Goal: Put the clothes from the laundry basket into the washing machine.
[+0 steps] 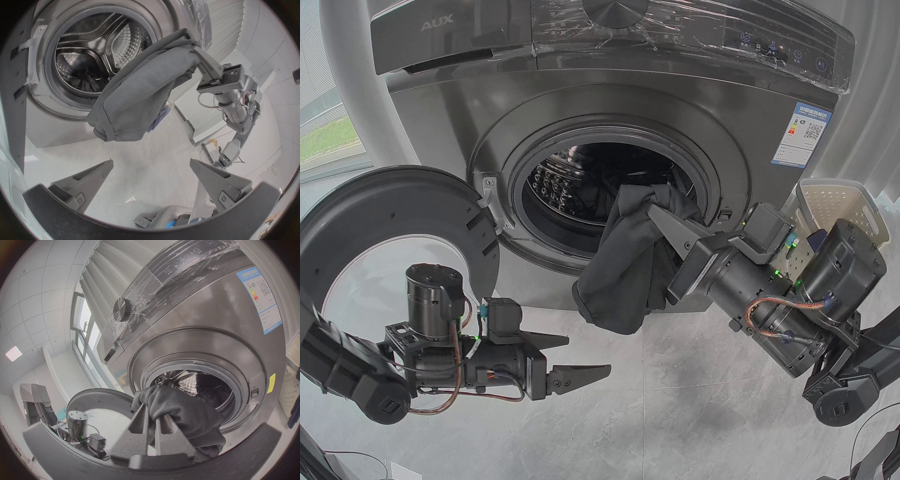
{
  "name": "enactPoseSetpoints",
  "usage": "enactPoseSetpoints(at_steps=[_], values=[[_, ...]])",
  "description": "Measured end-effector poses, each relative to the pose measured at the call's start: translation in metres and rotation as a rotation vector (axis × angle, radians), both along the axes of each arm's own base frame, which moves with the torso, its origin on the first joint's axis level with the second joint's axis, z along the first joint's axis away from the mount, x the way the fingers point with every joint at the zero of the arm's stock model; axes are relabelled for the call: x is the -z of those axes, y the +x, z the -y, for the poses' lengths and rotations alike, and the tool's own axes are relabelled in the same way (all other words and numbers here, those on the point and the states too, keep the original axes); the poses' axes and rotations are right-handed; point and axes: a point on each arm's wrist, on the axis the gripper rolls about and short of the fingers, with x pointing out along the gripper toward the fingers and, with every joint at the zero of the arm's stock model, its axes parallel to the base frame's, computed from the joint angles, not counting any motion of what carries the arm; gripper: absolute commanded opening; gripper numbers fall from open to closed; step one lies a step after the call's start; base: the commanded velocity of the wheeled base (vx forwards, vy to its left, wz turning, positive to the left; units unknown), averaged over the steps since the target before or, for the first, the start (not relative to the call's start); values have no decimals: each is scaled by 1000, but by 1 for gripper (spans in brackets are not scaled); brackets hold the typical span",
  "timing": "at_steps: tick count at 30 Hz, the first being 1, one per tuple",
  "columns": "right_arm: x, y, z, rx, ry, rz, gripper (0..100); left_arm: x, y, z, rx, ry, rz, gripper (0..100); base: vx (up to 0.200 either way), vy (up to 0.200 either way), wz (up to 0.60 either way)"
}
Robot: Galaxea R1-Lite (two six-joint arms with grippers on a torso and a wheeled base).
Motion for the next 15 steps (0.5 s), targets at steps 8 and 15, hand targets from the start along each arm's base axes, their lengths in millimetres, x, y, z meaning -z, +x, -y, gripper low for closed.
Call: enactPoseSetpoints(at_steps=[8, 15], values=[[0, -2, 0, -4, -1, 1, 0, 20, 24, 19, -11, -65, 6, 100, 0, 0, 0], [-1, -3, 1, -5, 1, 2, 0, 37, 42, 32, -30, -98, -4, 100, 0, 0, 0]])
